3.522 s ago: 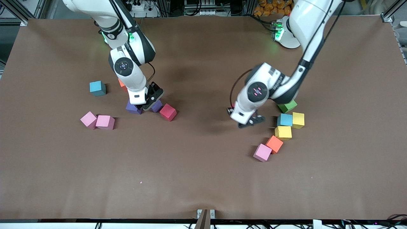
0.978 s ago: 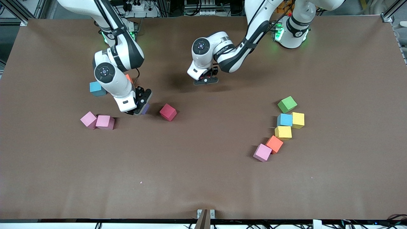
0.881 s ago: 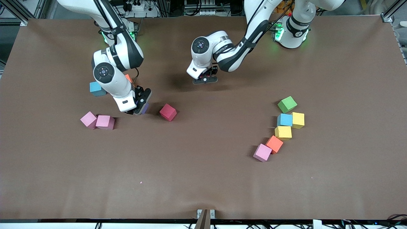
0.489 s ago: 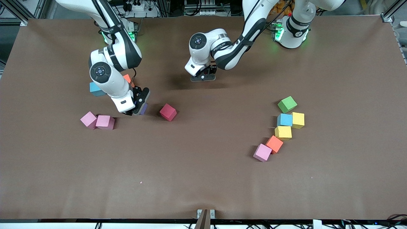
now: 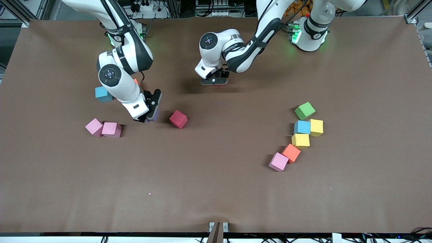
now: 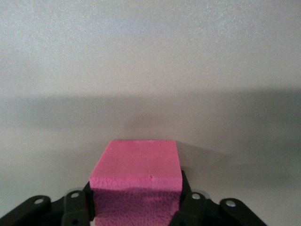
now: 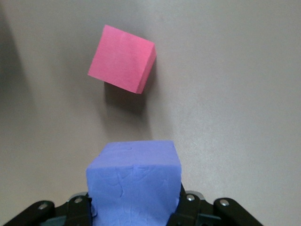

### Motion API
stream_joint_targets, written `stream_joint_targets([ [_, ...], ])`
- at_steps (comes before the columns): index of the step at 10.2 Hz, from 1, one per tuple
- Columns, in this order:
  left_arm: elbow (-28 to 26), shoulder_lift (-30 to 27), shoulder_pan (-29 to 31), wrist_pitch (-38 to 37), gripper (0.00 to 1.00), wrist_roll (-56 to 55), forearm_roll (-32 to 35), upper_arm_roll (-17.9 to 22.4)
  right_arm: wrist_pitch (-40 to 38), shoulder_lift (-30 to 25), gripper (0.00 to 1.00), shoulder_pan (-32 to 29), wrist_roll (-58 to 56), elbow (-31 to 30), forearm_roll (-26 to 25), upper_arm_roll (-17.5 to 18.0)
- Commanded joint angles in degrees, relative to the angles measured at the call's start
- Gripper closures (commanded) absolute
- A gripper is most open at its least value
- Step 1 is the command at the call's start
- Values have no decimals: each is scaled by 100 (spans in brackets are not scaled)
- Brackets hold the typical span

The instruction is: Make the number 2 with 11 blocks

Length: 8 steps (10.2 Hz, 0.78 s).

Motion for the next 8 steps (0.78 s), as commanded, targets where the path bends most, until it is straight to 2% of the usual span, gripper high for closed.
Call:
stream_joint_targets([
  [1,-155,-264,-29,43,0,-521,136,6,-20,171,64,318,-134,166,-22,4],
  [5,-190,-703,50,-229,0,-523,136,-12,-37,242,64,740,-134,219,-57,13],
  [8,-234,-1239,453,-580,0,-505,57,-20,129,322,64,977,-142,176,-57,13],
])
